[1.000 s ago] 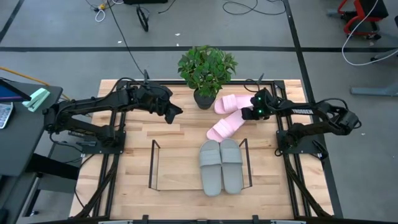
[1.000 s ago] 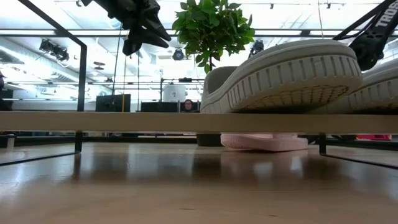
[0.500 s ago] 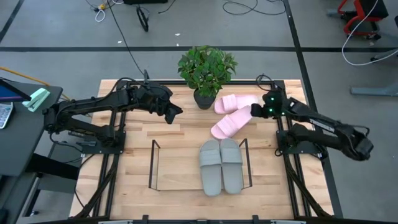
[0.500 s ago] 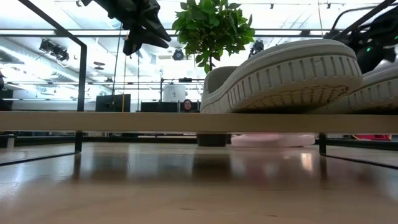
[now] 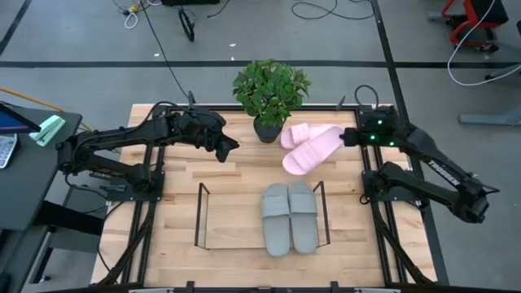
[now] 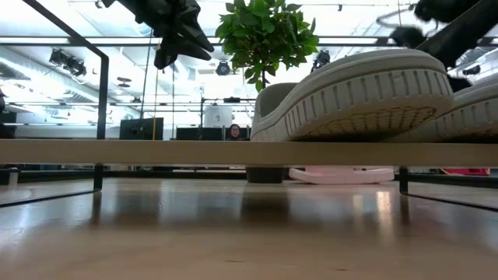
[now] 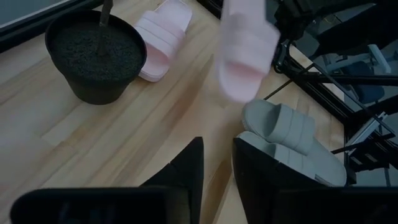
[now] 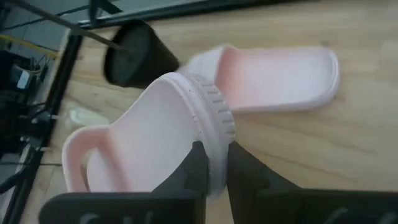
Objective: Pick and place slides into the shelf
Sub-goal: Put the bottom pink slide on the shelf
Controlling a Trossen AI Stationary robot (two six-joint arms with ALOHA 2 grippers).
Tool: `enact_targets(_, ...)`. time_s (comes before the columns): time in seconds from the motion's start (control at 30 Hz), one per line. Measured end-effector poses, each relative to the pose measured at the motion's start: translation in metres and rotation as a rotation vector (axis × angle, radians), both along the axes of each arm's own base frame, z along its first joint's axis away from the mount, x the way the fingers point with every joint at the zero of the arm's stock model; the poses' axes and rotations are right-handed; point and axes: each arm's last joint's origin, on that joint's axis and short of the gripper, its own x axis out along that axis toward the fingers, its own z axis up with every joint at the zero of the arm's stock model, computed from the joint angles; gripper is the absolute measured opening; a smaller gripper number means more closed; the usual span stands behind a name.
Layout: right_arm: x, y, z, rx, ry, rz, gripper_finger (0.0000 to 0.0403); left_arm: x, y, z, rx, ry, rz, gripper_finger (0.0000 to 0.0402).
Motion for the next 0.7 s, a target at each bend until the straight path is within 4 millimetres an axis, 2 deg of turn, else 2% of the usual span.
enact_targets(0.37, -0.022, 0.025, 0.088, -0.160, -0.055, 0.101, 0.0036, 0.000, -0.001, 0.001, -0.026, -0.013, -0.017, 0.0083)
enact_targets(0.53, -0.028, 0.032, 0.119, -0.247, -0.127, 0.139, 0.0035, 0.002, -0.002, 0.004, -0.051, -0.051, -0.060, 0.0092)
enact_targets(0.7, -0.021, 0.030, 0.140, -0.258, -0.220, 0.244, 0.0035, 0.003, -0.002, 0.006, -0.052, -0.083, -0.062, 0.0098)
